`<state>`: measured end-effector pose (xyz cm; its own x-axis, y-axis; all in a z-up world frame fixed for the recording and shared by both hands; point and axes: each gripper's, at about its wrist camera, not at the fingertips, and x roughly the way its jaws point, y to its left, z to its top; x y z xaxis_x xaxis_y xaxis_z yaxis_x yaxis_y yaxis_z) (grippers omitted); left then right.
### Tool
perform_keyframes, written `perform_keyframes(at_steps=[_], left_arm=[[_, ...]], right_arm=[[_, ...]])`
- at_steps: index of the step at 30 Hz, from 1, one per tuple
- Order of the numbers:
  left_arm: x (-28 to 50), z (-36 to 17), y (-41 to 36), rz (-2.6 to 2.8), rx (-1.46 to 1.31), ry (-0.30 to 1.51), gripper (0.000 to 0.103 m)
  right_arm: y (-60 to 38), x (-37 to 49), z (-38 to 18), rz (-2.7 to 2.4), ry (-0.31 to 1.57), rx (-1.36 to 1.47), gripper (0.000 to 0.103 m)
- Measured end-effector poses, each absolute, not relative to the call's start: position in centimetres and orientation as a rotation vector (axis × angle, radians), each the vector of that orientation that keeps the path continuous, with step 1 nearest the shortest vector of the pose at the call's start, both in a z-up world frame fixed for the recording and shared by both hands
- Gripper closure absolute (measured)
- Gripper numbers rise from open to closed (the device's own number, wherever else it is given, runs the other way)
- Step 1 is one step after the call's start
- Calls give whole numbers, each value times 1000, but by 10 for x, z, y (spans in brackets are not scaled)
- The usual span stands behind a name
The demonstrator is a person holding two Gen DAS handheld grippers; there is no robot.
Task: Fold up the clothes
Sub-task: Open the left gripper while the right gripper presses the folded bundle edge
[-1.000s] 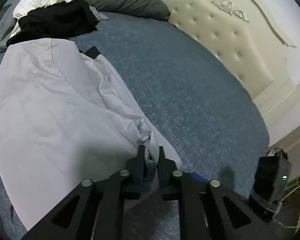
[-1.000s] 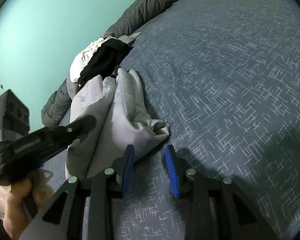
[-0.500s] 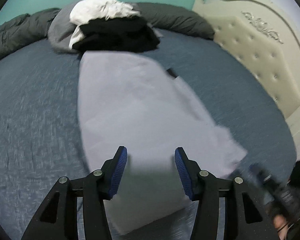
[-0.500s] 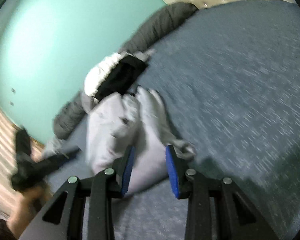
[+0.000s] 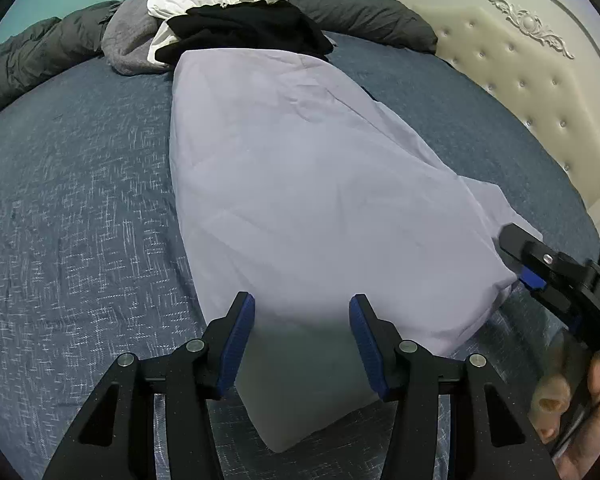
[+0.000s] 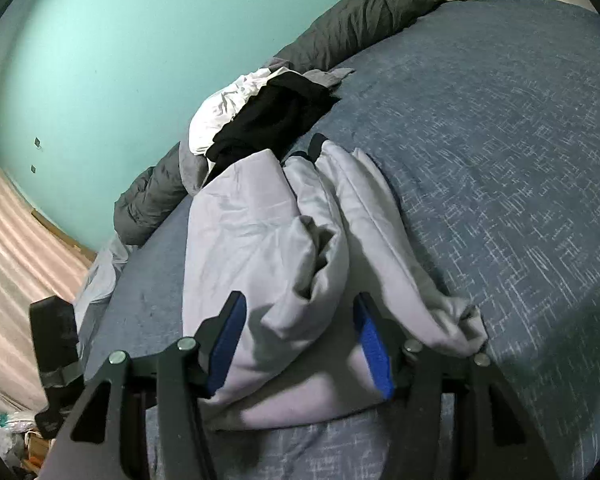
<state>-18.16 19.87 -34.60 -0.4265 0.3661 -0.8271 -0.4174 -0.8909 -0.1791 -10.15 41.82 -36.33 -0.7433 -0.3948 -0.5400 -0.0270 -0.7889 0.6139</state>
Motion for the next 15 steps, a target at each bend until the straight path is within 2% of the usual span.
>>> perform_keyframes(at_steps=[2, 3, 5, 9, 12, 15], left_arm=[[-181, -345, 199, 2315, -1330, 78, 49], [-181, -345, 200, 2313, -1332, 78, 49], [-181, -344, 201, 2311, -1336, 80, 49], [-179, -340, 203, 2296, -1331, 50, 49], [-176, -338, 209, 2293, -1330, 72, 49], [-175, -344, 214, 2286, -1361, 99, 49]], right_arm=[[418, -104, -364, -2597, -901, 1010, 84], [419, -106, -364, -2596, -898, 1010, 91], [418, -104, -360, -2597, -883, 995, 97], [412, -85, -333, -2665, -744, 892, 98], [423, -76, -338, -2705, -761, 926, 98], [437, -80, -367, -2663, -850, 1062, 98]])
